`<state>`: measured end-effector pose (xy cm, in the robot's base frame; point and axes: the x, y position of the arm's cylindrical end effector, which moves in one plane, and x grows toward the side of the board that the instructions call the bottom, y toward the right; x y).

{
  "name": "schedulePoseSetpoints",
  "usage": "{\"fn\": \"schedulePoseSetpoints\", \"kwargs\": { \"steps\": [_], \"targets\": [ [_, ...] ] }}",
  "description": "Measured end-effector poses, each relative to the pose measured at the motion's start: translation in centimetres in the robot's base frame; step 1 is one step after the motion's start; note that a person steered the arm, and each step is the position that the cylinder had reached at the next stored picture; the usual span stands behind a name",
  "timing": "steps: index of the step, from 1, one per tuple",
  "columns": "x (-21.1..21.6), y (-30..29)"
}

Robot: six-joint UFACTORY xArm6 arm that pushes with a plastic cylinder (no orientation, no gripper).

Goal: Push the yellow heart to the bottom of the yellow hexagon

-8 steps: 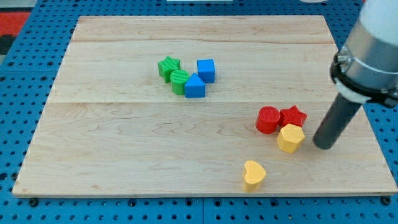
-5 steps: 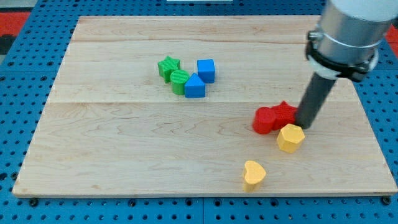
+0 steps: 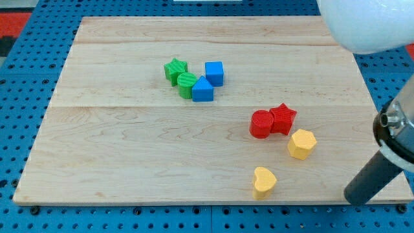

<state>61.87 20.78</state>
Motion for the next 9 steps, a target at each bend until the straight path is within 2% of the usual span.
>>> {"fn": "schedulePoseSetpoints", "kwargs": {
  "steps": [1, 2, 3, 4, 6, 8, 9],
  "targets": [
    [0.0, -0.7],
    [0.0, -7.1],
    [0.0, -17.6],
    [-0.5, -23.0],
    [-3.4, -13.7],
    [-5.5, -17.4],
    [-7.1, -16.8]
  ]
}}
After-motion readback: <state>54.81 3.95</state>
